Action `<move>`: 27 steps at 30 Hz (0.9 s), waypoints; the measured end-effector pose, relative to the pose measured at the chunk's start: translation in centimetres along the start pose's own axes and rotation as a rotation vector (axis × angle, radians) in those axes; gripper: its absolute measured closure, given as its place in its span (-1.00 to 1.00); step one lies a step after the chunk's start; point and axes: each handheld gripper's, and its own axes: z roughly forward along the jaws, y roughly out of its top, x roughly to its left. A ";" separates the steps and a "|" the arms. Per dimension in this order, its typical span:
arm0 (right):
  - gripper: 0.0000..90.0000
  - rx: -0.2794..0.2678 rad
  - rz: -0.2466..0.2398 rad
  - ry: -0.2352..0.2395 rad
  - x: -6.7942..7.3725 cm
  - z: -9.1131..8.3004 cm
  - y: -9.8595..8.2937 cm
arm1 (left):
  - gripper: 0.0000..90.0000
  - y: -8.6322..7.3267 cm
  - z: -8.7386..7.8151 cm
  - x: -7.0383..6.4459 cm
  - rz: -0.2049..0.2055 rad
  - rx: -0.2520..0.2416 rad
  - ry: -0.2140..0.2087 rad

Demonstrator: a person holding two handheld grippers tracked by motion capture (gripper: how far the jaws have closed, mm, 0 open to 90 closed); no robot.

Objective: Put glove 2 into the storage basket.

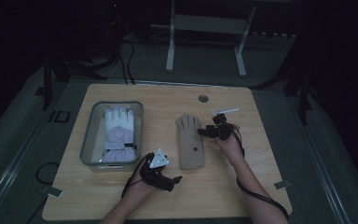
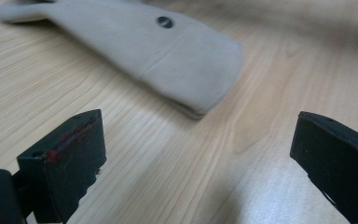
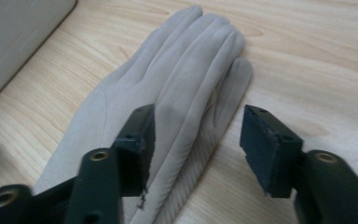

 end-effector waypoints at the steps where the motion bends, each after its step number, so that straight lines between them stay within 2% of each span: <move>1: -0.04 -0.003 0.003 -0.002 -0.1 -0.1 0.2 | -0.88 0.2 0.1 0.0 0.010 -0.002 -0.013; 6: -0.12 -0.017 0.012 0.015 0.0 -0.7 1.1 | -0.83 1.7 1.0 -0.1 0.081 0.025 -0.037; 7: -0.12 -0.018 0.012 0.017 0.1 -0.7 1.4 | -0.79 2.1 1.2 -0.2 0.112 0.026 -0.045; 10: -0.14 -0.014 0.006 0.021 0.3 -0.6 2.2 | -0.73 3.1 1.9 -0.4 0.162 0.050 -0.038; 16: -0.22 -0.003 0.040 0.043 0.6 0.6 3.4 | -0.68 4.5 3.4 -0.5 0.233 0.095 -0.033; 19: -0.27 0.015 0.050 0.057 0.8 1.5 3.7 | -0.66 4.9 4.1 -0.4 0.247 0.120 -0.030; 23: -0.29 0.047 0.052 0.056 1.2 3.1 3.9 | -0.57 5.1 4.8 -0.2 0.264 0.159 -0.047; 27: -0.29 0.069 0.055 0.041 1.2 4.1 3.7 | -0.50 4.9 5.4 -0.1 0.256 0.181 -0.025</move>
